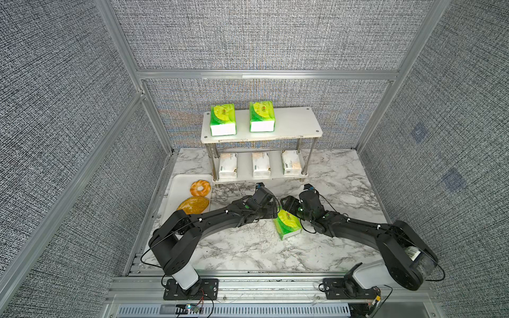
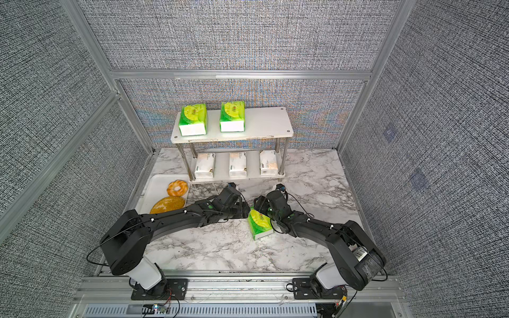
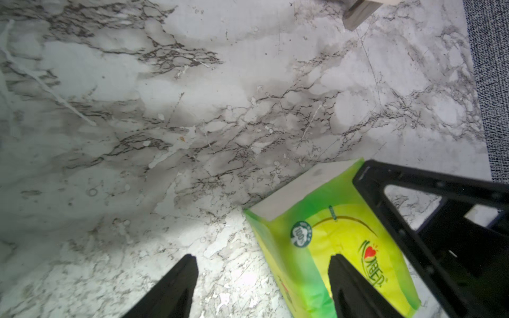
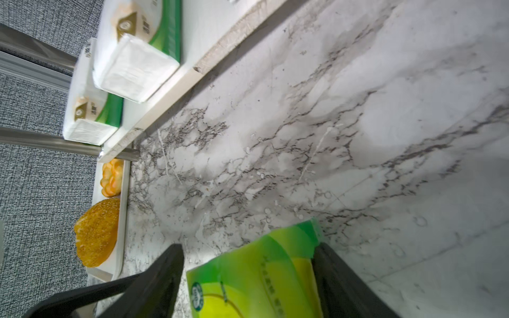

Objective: Place the tissue boxes on the shelf by color
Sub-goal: Move the box of tissues to the center of the board, then pick up the box of tissues from the center of the board.

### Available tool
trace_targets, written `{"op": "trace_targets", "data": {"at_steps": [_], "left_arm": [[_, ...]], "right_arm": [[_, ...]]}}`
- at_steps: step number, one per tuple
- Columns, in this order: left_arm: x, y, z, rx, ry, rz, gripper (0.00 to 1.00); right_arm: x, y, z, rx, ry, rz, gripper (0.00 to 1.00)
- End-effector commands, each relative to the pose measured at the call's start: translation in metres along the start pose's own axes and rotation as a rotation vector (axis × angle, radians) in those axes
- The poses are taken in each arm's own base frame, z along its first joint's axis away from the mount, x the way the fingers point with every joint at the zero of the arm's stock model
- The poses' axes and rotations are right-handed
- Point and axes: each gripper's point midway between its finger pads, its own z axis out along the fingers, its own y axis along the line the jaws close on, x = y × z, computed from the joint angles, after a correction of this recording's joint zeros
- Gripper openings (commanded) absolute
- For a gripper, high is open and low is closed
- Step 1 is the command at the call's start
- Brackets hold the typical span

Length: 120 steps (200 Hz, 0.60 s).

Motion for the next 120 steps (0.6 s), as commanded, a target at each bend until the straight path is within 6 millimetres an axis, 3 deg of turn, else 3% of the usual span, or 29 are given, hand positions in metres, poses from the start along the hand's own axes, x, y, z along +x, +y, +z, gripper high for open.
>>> {"op": "trace_targets", "data": {"at_steps": [1,51,120], "left_arm": [[0.002,-0.019,0.0,0.052,-0.003,-0.004,0.81],[0.024,-0.026,0.008,0.038,0.036,0.011,0.75],[0.043,-0.005,0.019,-0.017,0.065,-0.001,0.59]], "right_arm": [[-0.001,-0.007,-0.009,0.036,0.032,-0.109,0.85],[0.006,-0.039,-0.016,0.024,0.154,-0.203,0.86],[0.026,-0.034,-0.025,-0.076,0.245,-0.263,0.87]]}}
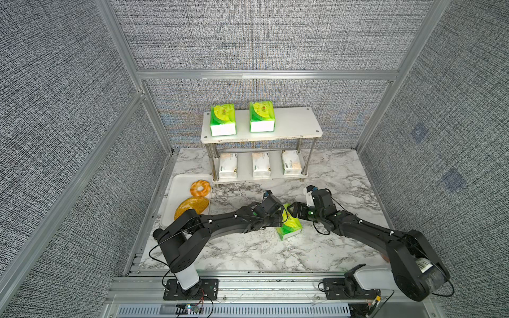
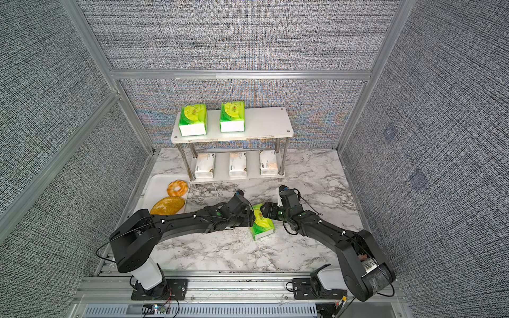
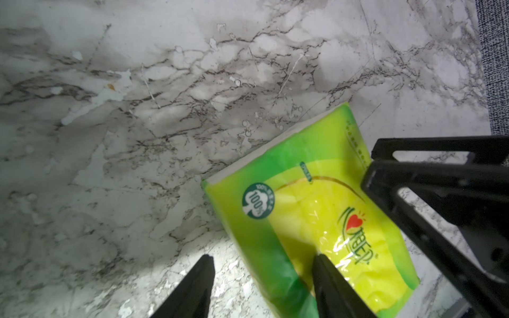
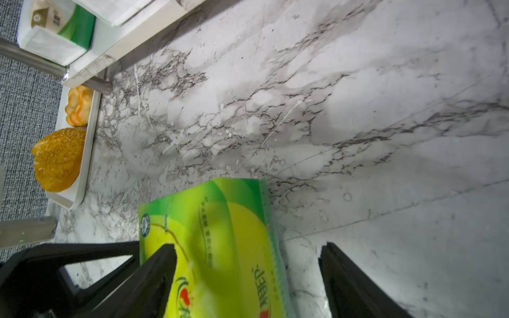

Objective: Place the tissue boxes on the shelf by color
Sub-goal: Pick up the box of tissues from the center of the board.

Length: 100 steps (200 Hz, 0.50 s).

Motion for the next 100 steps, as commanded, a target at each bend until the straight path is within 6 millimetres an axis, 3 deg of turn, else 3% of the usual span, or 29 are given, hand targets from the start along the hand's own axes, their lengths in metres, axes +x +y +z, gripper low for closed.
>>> {"op": "trace_targets", "data": {"at_steps": [1,42,100], "left_arm": [[0.006,0.012,0.004,-0.035,0.004,-0.016,0.59],[0.019,0.032,0.0,-0.066,0.003,-0.044,0.57],[0.029,0.044,-0.003,-0.078,0.006,-0.057,0.57]], "right_arm": [[0.009,0.008,-0.002,-0.059,0.046,-0.043,0.87],[0.022,0.011,-0.003,-0.116,0.11,-0.073,0.89],[0.04,0.016,0.0,-0.201,0.181,-0.049,0.91]]}}
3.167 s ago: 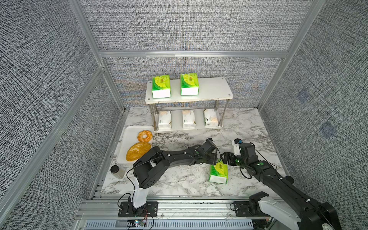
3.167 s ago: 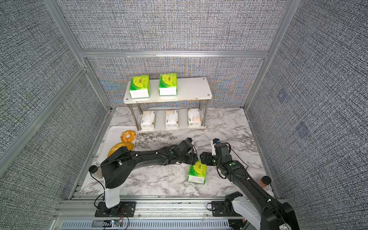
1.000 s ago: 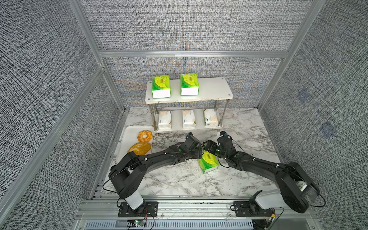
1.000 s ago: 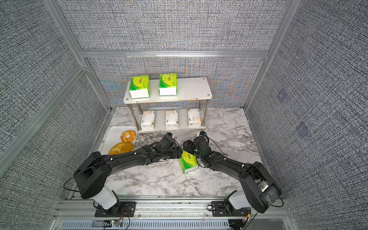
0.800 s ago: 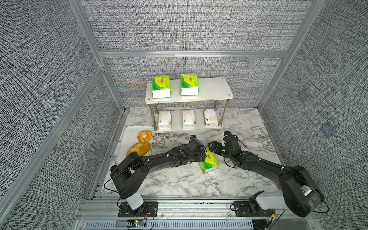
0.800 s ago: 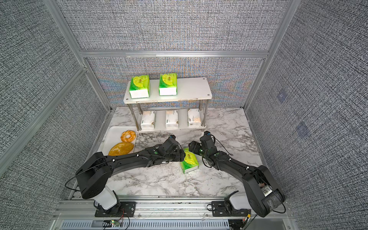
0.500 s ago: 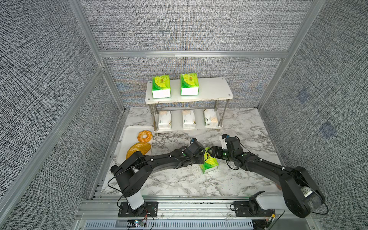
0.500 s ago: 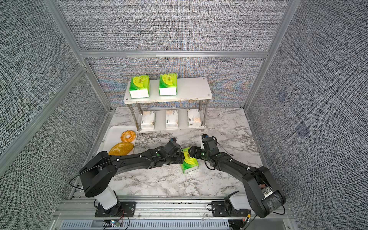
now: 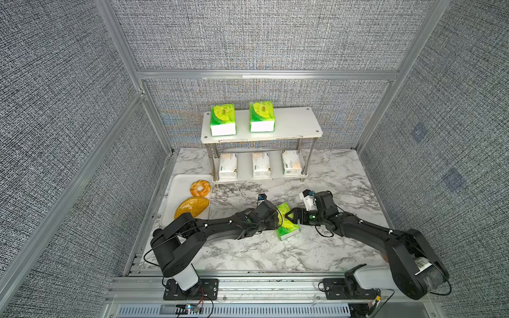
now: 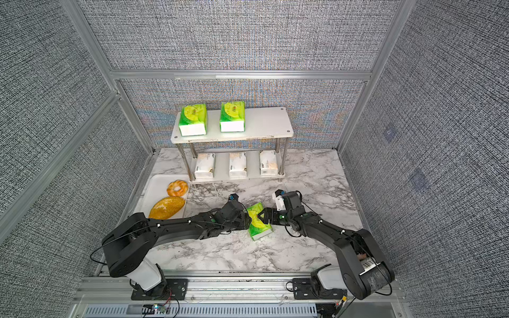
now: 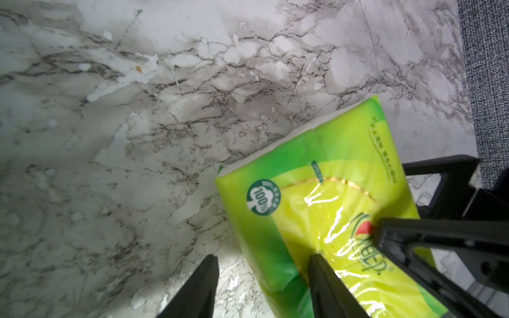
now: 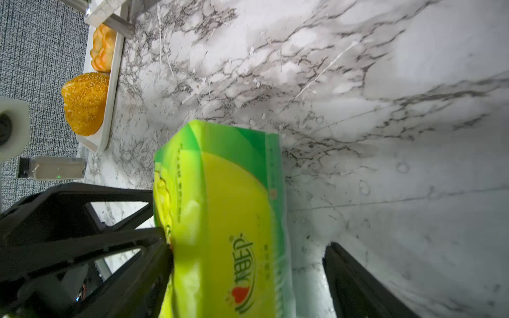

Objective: Place the tissue boxes on the shelf by color
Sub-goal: Pick up the box of tissues from the center of the board.

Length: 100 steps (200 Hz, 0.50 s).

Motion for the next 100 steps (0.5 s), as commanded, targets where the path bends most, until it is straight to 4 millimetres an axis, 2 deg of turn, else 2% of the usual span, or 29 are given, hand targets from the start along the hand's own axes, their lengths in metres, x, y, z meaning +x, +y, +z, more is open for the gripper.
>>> {"op": "trace_targets", "data": {"at_steps": [1,59,100], "left_arm": [[0.016,0.027,0.0,-0.098,0.046,0.003,0.57],[0.018,0.029,0.001,-0.098,0.047,-0.002,0.57],[0.018,0.029,0.001,-0.1,0.048,0.001,0.57]], "right_arm": [[0.007,0.009,0.002,-0.068,0.032,-0.005,0.91],[0.019,0.02,0.004,-0.156,0.072,0.014,0.88],[0.02,0.025,0.003,-0.183,0.077,0.016,0.75]]}}
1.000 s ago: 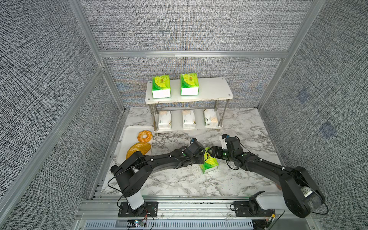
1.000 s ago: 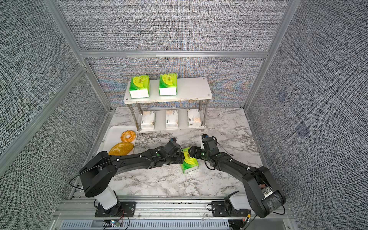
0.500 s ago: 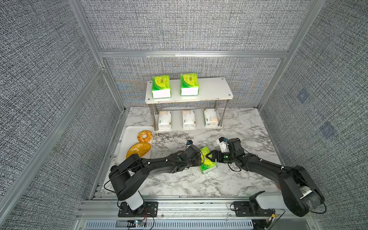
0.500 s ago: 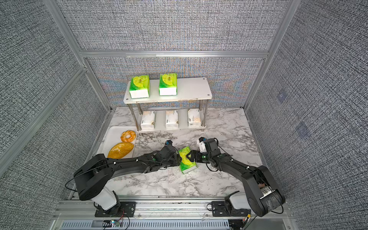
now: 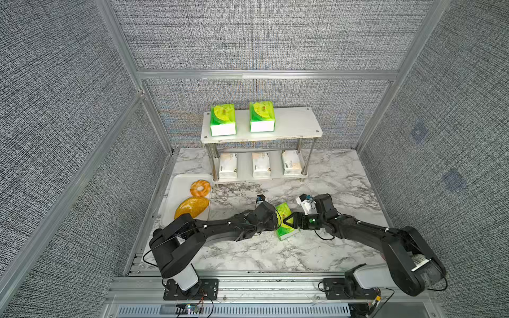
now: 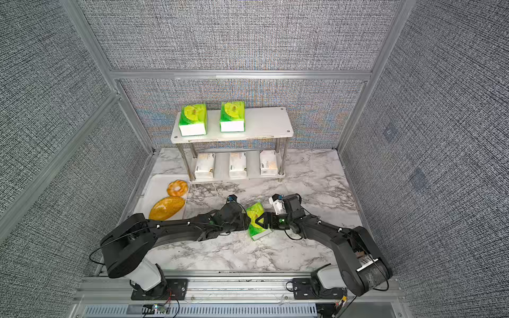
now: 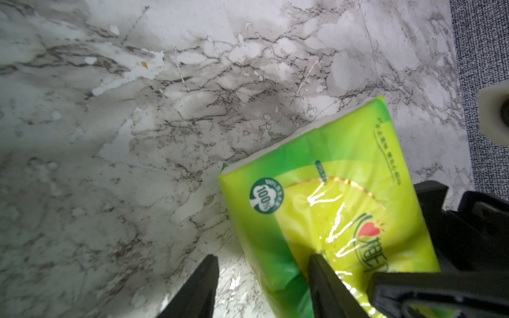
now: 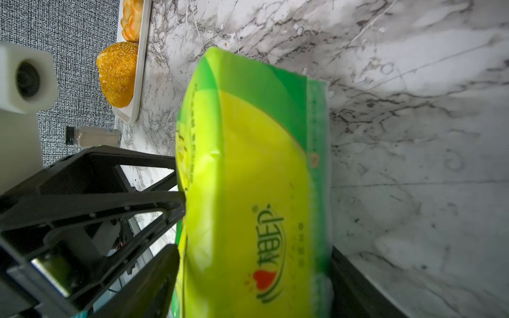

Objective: Place the tissue boxes on the shelf by color
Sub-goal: Pick up the box of tissues from the center of the board.

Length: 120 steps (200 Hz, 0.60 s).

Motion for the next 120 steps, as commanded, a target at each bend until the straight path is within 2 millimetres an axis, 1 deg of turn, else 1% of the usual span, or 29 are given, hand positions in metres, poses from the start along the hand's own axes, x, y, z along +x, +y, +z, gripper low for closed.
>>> {"op": "trace_targets", "data": {"at_steps": [1,15,44,53,74,95,112,120], "left_arm": [[0.017,0.028,0.001,-0.111,0.06,0.018,0.57],[0.016,0.029,0.001,-0.116,0.059,0.017,0.57],[0.014,0.027,0.0,-0.113,0.054,0.018,0.57],[0.012,0.025,-0.001,-0.107,0.05,0.017,0.59],[0.005,0.014,-0.005,-0.07,0.033,0.018,0.68],[-0.013,0.0,-0.021,-0.047,-0.021,0.034,0.77],[-0.031,-0.004,-0.04,-0.067,-0.072,0.06,0.8],[-0.036,-0.002,-0.049,-0.088,-0.086,0.074,0.8]], "right_arm": [[-0.002,0.01,0.0,-0.047,-0.002,-0.01,0.75],[-0.003,0.01,0.0,-0.049,-0.003,-0.01,0.7],[-0.004,0.011,-0.001,-0.051,-0.008,-0.01,0.63],[-0.006,0.012,-0.001,-0.052,-0.013,-0.012,0.62],[-0.01,0.013,-0.003,-0.045,-0.036,-0.013,0.6],[-0.016,0.014,-0.006,-0.033,-0.059,-0.017,0.57],[-0.02,0.016,-0.009,-0.025,-0.063,-0.024,0.56],[-0.021,0.018,-0.01,-0.022,-0.063,-0.031,0.56]]}}
